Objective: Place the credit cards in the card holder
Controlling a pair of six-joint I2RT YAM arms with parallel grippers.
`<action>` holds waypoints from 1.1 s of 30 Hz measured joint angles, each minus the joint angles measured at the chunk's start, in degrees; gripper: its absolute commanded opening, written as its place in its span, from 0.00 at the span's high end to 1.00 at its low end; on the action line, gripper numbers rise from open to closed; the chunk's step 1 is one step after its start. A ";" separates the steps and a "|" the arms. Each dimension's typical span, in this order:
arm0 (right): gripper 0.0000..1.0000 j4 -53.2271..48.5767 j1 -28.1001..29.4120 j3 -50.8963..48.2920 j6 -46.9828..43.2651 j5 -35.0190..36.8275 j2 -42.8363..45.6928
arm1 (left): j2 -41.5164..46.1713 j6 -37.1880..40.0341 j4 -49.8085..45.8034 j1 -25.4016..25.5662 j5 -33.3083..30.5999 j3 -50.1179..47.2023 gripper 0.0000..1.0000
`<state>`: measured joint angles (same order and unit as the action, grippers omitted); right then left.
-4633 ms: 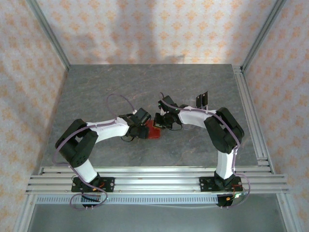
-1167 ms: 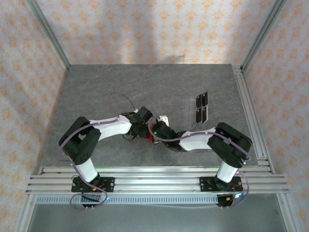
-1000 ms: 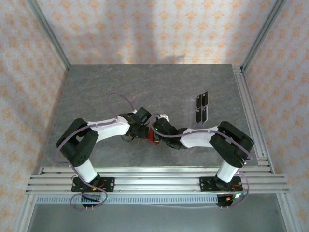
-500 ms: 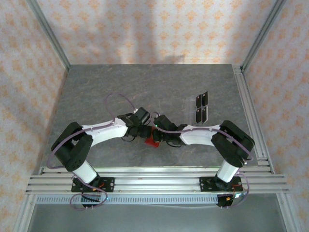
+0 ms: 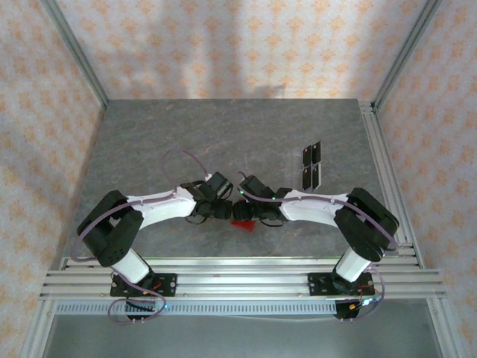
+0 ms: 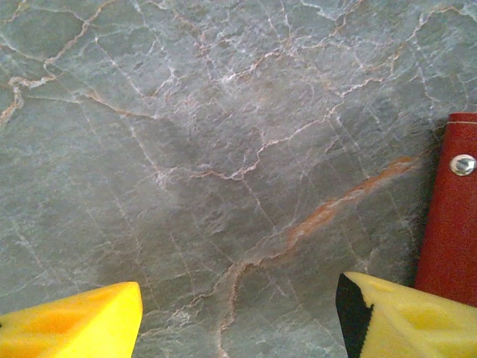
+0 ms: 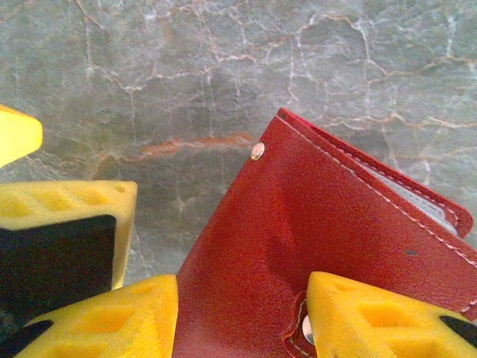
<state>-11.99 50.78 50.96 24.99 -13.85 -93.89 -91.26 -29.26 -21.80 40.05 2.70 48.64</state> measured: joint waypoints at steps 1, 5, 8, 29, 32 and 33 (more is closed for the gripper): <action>0.49 -0.92 -0.11 0.07 -0.02 -0.11 0.26 | 0.00 -0.09 0.07 0.11 0.02 0.00 0.29; 0.49 -3.78 -0.39 0.07 0.00 -0.15 1.31 | 0.00 -0.33 0.24 0.11 0.04 0.00 0.29; 0.48 -5.46 -0.74 0.07 0.02 -0.17 2.23 | 0.00 -0.35 0.24 0.09 0.04 0.00 0.29; 0.86 -14.10 -3.63 0.85 3.43 0.22 7.61 | -0.81 -0.35 0.24 0.11 0.02 0.28 0.29; 0.85 -14.40 -3.65 0.63 3.52 0.02 7.61 | -0.94 -0.35 0.26 0.11 0.04 0.50 0.29; 0.80 -14.43 -3.65 0.55 3.54 -0.07 7.61 | -0.94 -0.35 0.28 0.11 0.04 0.55 0.29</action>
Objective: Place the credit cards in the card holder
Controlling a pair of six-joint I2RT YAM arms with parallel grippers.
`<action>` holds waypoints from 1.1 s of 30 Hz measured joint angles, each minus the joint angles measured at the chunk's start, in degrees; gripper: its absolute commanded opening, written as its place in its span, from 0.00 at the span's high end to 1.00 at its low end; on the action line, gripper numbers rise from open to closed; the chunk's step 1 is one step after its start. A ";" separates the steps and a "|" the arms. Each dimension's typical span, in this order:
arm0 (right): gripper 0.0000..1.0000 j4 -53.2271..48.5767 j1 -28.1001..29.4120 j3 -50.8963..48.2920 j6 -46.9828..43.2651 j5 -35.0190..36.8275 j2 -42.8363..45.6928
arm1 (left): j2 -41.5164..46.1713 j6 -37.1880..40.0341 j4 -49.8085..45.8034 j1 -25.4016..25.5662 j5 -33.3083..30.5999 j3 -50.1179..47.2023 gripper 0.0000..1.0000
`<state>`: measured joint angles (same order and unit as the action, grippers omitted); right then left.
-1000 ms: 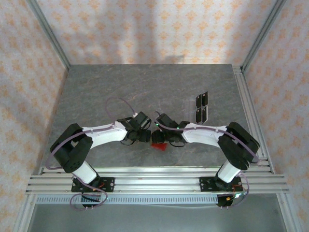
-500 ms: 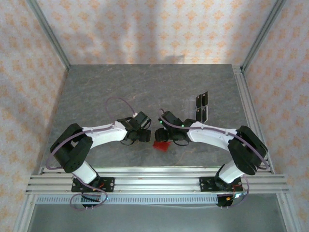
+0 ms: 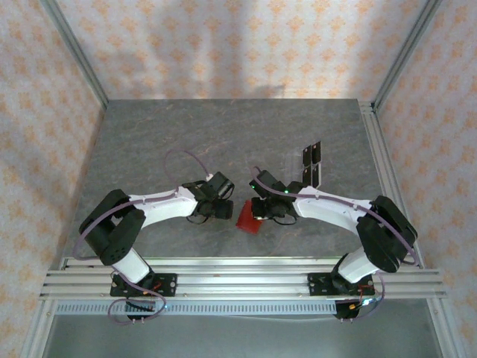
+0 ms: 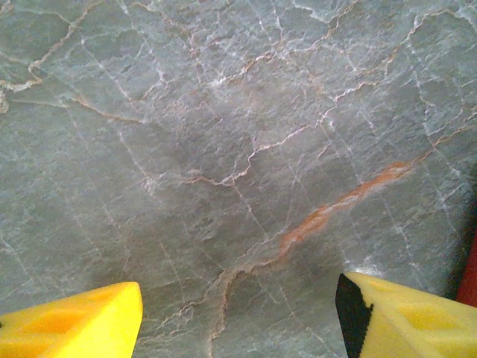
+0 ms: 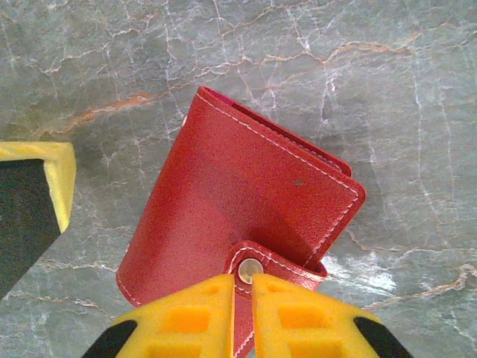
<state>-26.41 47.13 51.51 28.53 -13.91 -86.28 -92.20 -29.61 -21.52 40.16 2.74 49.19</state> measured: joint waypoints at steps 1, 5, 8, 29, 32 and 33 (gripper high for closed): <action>0.75 0.00 0.00 -0.09 0.07 -0.13 -0.02 | -0.02 0.00 0.00 0.00 0.00 0.04 0.29; 0.60 -0.28 0.02 -0.28 0.26 -0.55 -0.46 | -0.09 0.00 0.13 0.00 0.02 0.31 0.29; 0.55 -0.66 0.00 -0.39 0.44 -0.52 -0.66 | -0.09 0.00 0.15 0.11 0.02 0.31 0.30; 0.71 1.01 -1.73 1.53 -0.09 -2.38 -7.32 | -0.09 -0.20 0.26 0.42 0.02 0.31 0.30; 0.66 1.18 -3.26 3.48 -1.49 -2.67 -8.66 | -0.09 -0.81 0.44 0.55 0.02 0.31 0.30; 0.63 1.18 -3.74 4.00 -2.21 -2.67 -8.96 | -0.09 -1.03 0.57 0.68 0.04 0.26 0.30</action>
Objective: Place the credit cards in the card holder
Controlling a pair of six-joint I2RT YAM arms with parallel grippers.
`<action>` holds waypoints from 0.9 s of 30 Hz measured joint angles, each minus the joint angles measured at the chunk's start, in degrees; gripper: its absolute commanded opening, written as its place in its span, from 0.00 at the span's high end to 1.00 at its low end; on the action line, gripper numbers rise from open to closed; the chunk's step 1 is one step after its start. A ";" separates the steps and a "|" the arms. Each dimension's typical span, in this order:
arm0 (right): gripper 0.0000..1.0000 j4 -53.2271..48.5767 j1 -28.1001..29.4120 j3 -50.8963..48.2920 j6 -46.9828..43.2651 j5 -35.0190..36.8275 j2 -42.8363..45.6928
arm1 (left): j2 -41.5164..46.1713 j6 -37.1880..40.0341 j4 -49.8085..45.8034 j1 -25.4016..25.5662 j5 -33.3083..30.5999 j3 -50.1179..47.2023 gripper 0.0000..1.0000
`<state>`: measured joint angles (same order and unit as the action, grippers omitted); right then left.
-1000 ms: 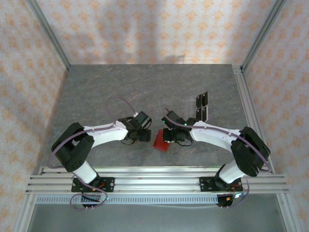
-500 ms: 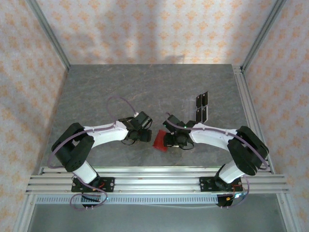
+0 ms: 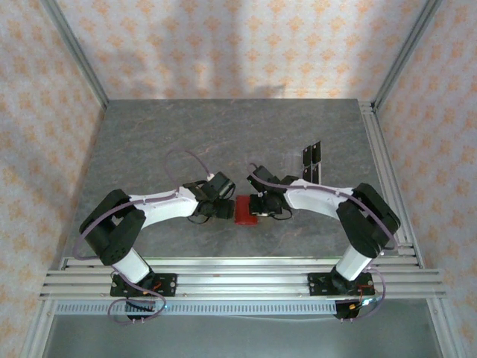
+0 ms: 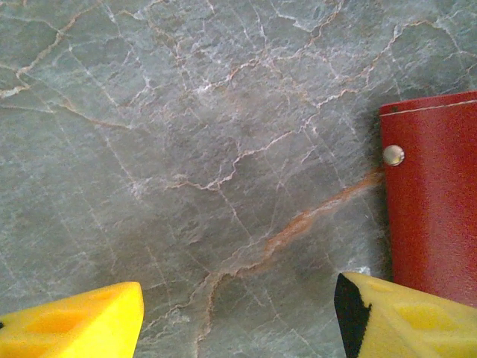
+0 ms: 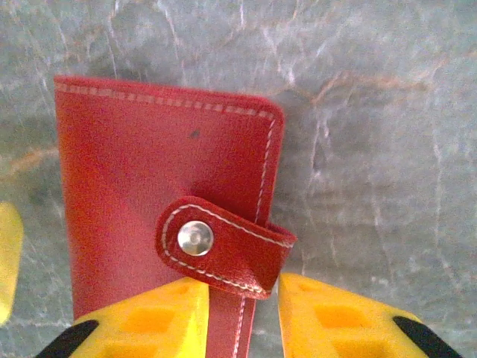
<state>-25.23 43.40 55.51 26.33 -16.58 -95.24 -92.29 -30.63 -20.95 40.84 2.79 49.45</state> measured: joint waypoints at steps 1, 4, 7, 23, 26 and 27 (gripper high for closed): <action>0.62 -0.04 -0.35 0.35 -0.55 -0.20 -0.13 | 0.00 -0.13 0.11 0.11 0.00 0.00 0.30; 0.60 -0.37 -1.16 1.36 -1.62 -0.83 -0.11 | 0.00 -0.87 0.70 0.44 -0.04 0.00 0.30; 0.59 -1.33 -1.36 1.81 -2.16 -1.14 0.92 | 0.00 -1.09 1.44 0.44 -0.07 0.00 0.30; 0.60 -8.04 -1.36 7.96 -3.61 -1.03 -0.79 | -1.01 -1.09 3.74 3.34 -0.07 0.33 0.30; 0.61 -8.57 -1.36 7.96 -3.98 -1.07 -1.92 | -1.29 -1.33 3.91 4.04 -0.09 0.33 0.30; 0.62 -8.70 -1.36 8.00 -4.11 -1.07 -2.10 | -1.57 -1.51 4.02 4.20 -0.15 0.33 0.30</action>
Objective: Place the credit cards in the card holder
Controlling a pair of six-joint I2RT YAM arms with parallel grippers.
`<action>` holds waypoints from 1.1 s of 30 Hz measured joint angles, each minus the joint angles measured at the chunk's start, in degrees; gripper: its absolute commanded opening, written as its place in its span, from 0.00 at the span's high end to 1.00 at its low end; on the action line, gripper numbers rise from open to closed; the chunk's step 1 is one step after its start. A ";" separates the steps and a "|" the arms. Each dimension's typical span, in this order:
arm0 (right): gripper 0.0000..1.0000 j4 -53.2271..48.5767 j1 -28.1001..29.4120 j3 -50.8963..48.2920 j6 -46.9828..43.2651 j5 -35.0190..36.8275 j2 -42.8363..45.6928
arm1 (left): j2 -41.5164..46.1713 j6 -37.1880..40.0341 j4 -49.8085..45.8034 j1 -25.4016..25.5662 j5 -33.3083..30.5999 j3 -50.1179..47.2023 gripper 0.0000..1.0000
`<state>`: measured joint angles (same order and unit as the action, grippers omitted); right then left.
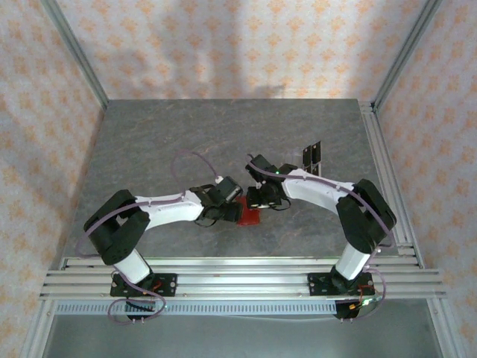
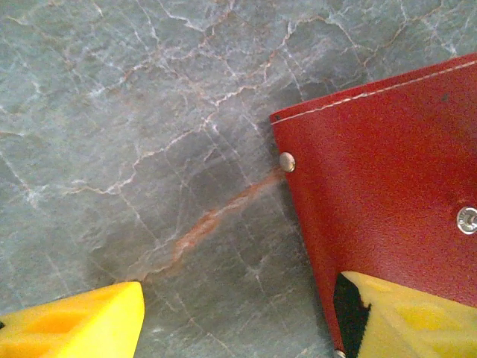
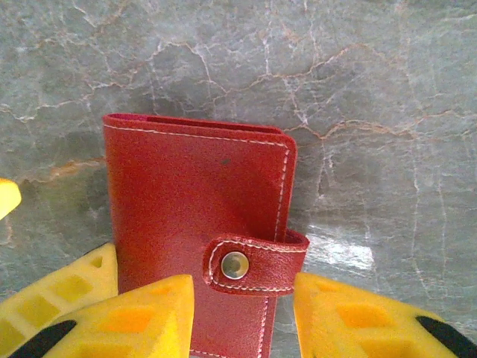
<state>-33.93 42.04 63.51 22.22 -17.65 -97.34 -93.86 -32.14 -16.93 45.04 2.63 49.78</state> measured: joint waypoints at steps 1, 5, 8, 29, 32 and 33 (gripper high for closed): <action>0.62 -0.09 0.00 0.07 -0.07 0.00 -0.11 | -0.22 -0.09 0.13 0.11 -0.09 0.00 0.30; 0.65 -0.35 0.00 0.98 -0.46 0.00 -0.87 | -0.87 -1.01 0.76 0.35 -0.20 0.00 0.31; 0.65 -0.39 0.02 1.51 -0.66 0.00 -1.20 | -1.03 -1.07 0.94 0.37 -0.20 0.04 0.31; 0.62 -0.61 0.02 2.08 -1.01 1.31 -0.85 | -2.89 -0.87 -3.10 -6.82 -4.44 12.11 0.29; 0.62 -0.59 0.02 2.08 -0.87 1.31 -0.83 | -5.09 -0.48 -3.19 -6.80 -3.04 12.63 0.29; 0.62 -0.63 0.02 2.08 -0.87 1.31 -0.83 | -5.51 -0.37 -3.26 -6.80 -2.80 12.63 0.29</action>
<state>-34.57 42.06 65.58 21.34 -16.34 -98.17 -99.37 -32.51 -20.18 38.24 -0.16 62.41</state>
